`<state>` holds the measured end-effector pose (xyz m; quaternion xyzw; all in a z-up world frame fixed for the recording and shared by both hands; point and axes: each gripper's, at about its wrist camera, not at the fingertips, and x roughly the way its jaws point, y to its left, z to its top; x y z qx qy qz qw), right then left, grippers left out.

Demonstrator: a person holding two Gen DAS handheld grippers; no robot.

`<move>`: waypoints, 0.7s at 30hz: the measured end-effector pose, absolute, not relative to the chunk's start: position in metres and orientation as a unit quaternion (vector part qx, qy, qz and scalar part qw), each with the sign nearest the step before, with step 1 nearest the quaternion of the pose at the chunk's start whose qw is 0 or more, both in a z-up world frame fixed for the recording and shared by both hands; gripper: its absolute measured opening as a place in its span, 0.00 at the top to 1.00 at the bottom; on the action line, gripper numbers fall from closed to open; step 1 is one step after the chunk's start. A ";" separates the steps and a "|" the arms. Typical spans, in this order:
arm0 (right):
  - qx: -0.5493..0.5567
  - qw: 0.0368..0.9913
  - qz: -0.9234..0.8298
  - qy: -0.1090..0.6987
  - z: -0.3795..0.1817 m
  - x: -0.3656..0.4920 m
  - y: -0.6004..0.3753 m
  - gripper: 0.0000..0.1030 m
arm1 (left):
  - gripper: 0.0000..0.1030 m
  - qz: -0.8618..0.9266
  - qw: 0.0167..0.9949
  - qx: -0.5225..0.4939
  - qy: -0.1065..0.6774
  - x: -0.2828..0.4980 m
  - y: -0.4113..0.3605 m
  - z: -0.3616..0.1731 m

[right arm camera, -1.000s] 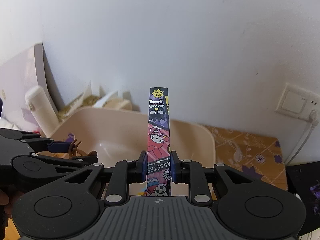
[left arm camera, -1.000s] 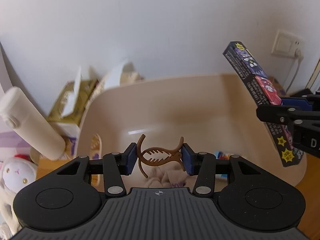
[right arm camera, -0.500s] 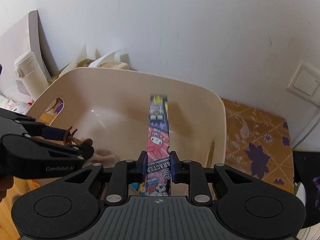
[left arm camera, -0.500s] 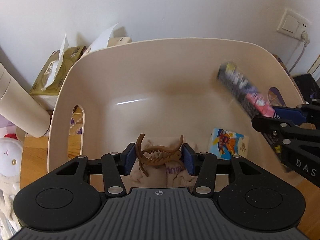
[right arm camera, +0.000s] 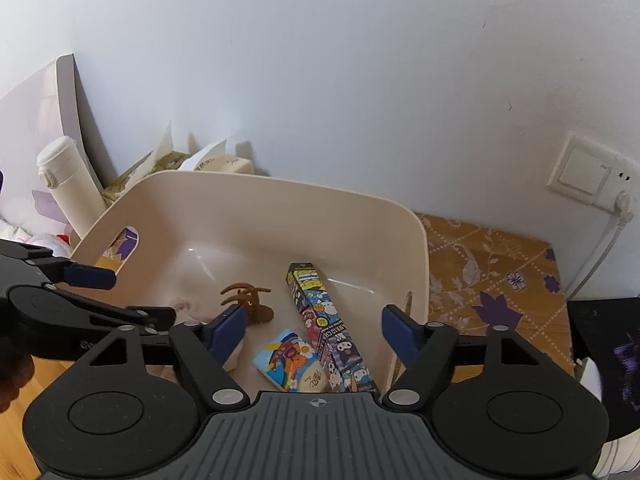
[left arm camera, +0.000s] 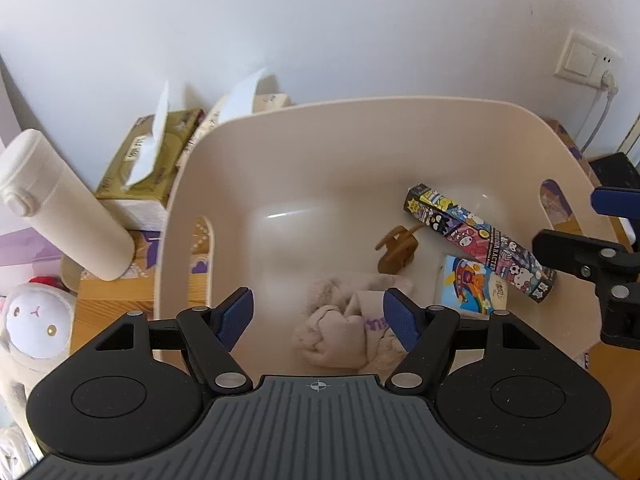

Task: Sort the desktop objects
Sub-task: 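Open both tools to drop the snack box and claw clip into the basket, then withdraw both tools from the basket back over the table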

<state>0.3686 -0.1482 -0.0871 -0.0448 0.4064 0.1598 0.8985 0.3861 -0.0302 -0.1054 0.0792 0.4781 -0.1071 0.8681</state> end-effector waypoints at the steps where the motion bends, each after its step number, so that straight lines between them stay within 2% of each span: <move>1: -0.045 0.900 0.158 0.405 -0.085 0.366 -0.149 0.20 | 0.29 -0.108 0.870 0.078 0.475 0.384 -0.027 -0.102; 4: -0.044 0.904 0.150 0.399 -0.079 0.359 -0.150 0.12 | 0.29 -0.110 0.874 0.077 0.467 0.378 -0.021 -0.092; 6: -0.043 0.907 0.146 0.393 -0.075 0.353 -0.151 0.11 | 0.29 -0.112 0.877 0.076 0.461 0.376 -0.018 -0.087; 10: -0.040 0.913 0.132 0.385 -0.068 0.339 -0.154 0.00 | 0.29 -0.115 0.887 0.068 0.442 0.363 -0.007 -0.072; 21: -0.020 0.924 0.104 0.368 -0.058 0.303 -0.171 0.00 | 0.26 -0.119 0.893 0.055 0.431 0.325 0.014 -0.055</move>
